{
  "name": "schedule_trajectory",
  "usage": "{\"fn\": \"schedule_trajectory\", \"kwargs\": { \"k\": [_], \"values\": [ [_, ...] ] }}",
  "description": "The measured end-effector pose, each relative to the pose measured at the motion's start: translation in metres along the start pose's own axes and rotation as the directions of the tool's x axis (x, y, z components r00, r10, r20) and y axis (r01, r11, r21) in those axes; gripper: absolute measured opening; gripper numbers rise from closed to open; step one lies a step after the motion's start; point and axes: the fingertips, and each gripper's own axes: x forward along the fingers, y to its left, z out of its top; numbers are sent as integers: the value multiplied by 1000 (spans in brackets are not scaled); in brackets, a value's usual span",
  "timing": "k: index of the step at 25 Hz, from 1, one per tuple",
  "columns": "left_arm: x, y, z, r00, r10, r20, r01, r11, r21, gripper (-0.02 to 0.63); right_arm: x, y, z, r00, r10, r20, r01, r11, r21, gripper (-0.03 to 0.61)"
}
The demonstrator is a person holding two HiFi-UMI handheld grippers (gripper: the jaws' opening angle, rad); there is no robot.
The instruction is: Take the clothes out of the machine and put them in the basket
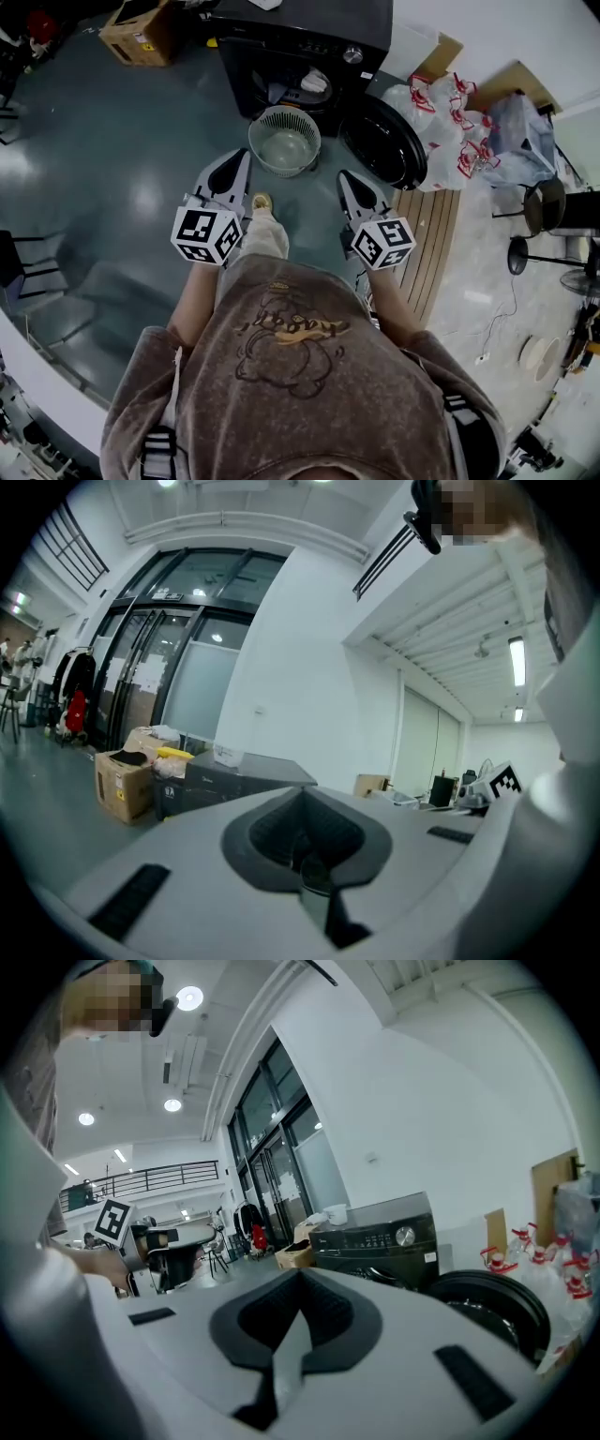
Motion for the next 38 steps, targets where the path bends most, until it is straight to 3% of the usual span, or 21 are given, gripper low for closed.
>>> {"fn": "schedule_trajectory", "kwargs": {
  "k": [7,17,27,33,38],
  "values": [
    [88,74,10,998,-43,-46,45,998,32,3,111,-30,26,1000,-23,-13,23,1000,-5,-2],
    [203,158,-1,985,-131,-111,134,991,13,3,242,-80,41,997,-60,-43,60,998,5,-2],
    [258,175,-28,976,-164,-145,168,986,16,3,280,-114,32,996,-69,-52,70,998,8,-2],
    [265,166,-52,975,-176,-135,183,982,38,3,280,-131,10,997,-72,-42,73,997,12,-2],
    [283,182,-91,974,-194,-113,196,981,7,3,301,-145,-28,995,-94,-35,94,995,11,-2]
  ]
}}
